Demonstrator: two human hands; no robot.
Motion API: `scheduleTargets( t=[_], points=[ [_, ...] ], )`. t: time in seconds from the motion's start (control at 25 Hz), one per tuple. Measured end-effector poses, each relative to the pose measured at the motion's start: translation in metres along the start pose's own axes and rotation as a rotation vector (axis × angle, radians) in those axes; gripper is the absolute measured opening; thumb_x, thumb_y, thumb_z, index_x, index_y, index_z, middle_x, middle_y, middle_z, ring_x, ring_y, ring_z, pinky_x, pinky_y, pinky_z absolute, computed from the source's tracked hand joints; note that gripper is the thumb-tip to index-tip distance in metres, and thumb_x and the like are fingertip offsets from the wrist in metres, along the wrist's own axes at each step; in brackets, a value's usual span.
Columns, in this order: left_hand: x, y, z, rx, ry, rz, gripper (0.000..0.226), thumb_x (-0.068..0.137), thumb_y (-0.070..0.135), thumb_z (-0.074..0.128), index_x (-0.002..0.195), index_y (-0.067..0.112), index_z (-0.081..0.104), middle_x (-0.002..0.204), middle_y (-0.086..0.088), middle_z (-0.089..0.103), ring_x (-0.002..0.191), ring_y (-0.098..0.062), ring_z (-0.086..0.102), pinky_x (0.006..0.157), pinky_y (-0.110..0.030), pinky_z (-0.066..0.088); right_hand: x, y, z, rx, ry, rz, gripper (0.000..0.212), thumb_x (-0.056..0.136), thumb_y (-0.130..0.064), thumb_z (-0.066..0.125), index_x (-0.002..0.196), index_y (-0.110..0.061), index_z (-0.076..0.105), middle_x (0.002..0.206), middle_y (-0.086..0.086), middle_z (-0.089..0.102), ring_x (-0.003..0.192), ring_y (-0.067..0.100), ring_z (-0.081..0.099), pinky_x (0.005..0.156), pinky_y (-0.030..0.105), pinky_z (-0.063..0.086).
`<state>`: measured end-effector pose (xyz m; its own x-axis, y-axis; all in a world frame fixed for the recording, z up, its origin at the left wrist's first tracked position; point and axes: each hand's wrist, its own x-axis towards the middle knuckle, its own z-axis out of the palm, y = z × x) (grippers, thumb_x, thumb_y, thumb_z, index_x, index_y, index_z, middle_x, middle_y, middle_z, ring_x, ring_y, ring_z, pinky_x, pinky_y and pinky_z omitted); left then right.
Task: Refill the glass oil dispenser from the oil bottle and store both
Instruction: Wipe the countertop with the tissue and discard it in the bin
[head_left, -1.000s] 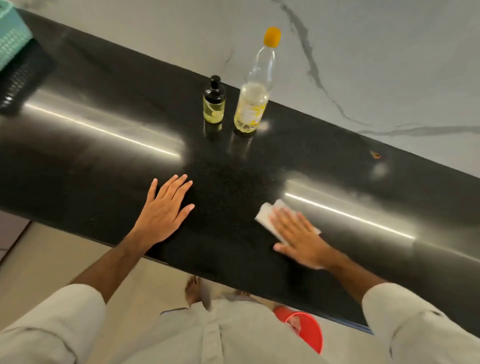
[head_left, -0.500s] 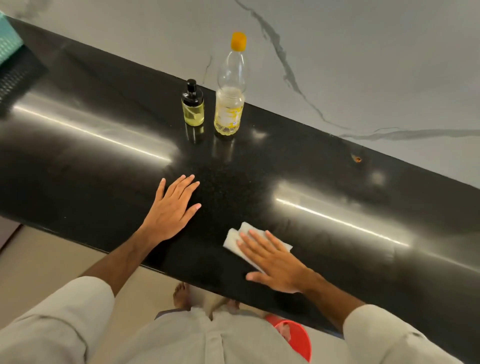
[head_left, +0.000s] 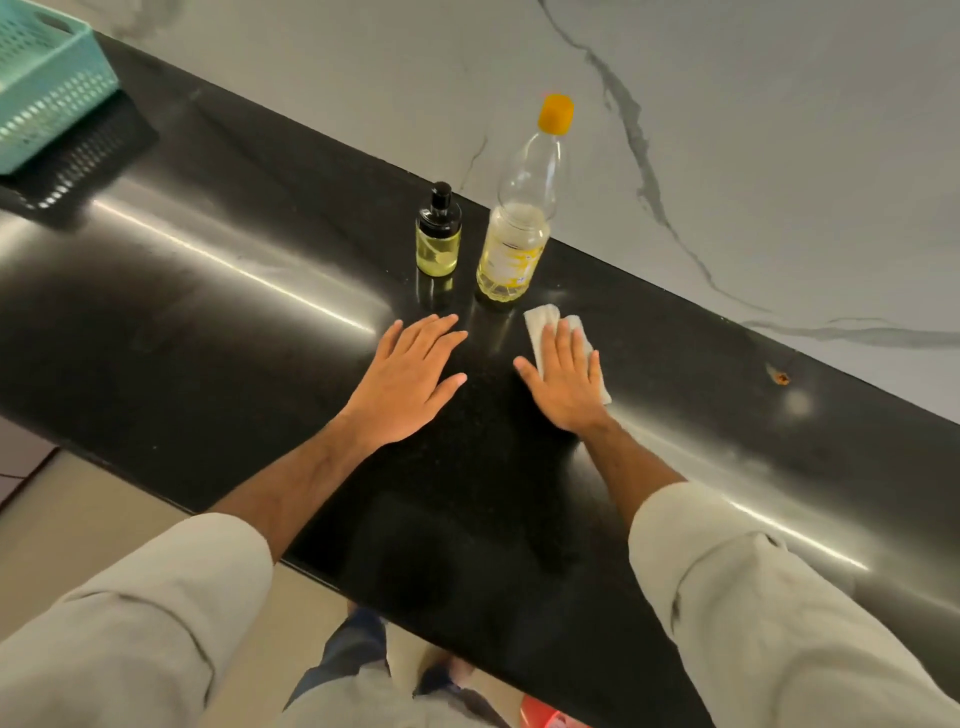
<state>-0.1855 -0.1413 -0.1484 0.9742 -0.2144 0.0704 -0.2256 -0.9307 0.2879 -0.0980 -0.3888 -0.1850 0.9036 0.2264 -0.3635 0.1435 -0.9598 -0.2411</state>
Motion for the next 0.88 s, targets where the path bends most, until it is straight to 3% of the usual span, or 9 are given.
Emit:
scheduleTargets(
  t=[0.24,0.36,0.48,0.68,0.88],
  points=[
    [-0.013,-0.036,-0.004,-0.004,-0.055,-0.001,0.056,0.105,0.048,0.036,0.154,0.022,0.032,0.164,0.001,0.026,0.154,-0.019,0.019,0.125,-0.053,0.016,0.04,-0.02,-0.022,0.031,0.022,0.129,0.094,0.099,-0.075,0.022,0.164,-0.016,-0.013,0.172,0.01,-0.017,0.158,0.028,-0.017,0.127,0.055,-0.01],
    [-0.022,-0.061,-0.006,-0.034,-0.113,-0.042,0.055,0.105,0.048,0.034,0.154,0.024,0.031,0.164,0.001,0.026,0.154,-0.018,0.018,0.126,-0.052,0.014,-0.016,-0.048,0.011,-0.037,0.034,-0.027,0.098,0.095,-0.078,0.023,0.164,-0.017,-0.012,0.172,0.008,-0.016,0.159,0.028,-0.014,0.126,0.053,-0.008],
    [-0.014,-0.075,-0.008,-0.038,-0.152,-0.002,0.055,0.105,0.049,0.033,0.154,0.025,0.031,0.164,0.002,0.027,0.154,-0.017,0.018,0.126,-0.05,0.011,-0.062,-0.066,0.037,-0.068,-0.049,-0.156,0.09,0.097,-0.076,0.016,0.162,-0.024,-0.019,0.17,0.001,-0.026,0.156,0.02,-0.025,0.127,0.05,-0.011],
    [0.007,-0.083,-0.008,-0.015,-0.119,0.104,0.055,0.105,0.05,0.034,0.154,0.025,0.033,0.163,0.003,0.028,0.154,-0.017,0.019,0.126,-0.049,0.011,0.01,-0.042,0.004,0.055,0.055,0.11,0.067,0.109,-0.053,0.016,0.164,-0.024,-0.009,0.173,0.004,-0.012,0.159,0.023,-0.013,0.127,0.052,-0.005],
    [0.007,-0.102,-0.003,0.002,-0.099,0.093,0.057,0.104,0.054,0.026,0.154,0.028,0.031,0.164,0.007,0.024,0.155,-0.014,0.015,0.127,-0.049,0.012,0.095,-0.01,-0.03,0.083,0.076,0.183,0.059,0.113,-0.034,0.016,0.163,-0.024,-0.014,0.172,0.004,-0.019,0.157,0.023,-0.021,0.127,0.052,-0.011]
  ],
)
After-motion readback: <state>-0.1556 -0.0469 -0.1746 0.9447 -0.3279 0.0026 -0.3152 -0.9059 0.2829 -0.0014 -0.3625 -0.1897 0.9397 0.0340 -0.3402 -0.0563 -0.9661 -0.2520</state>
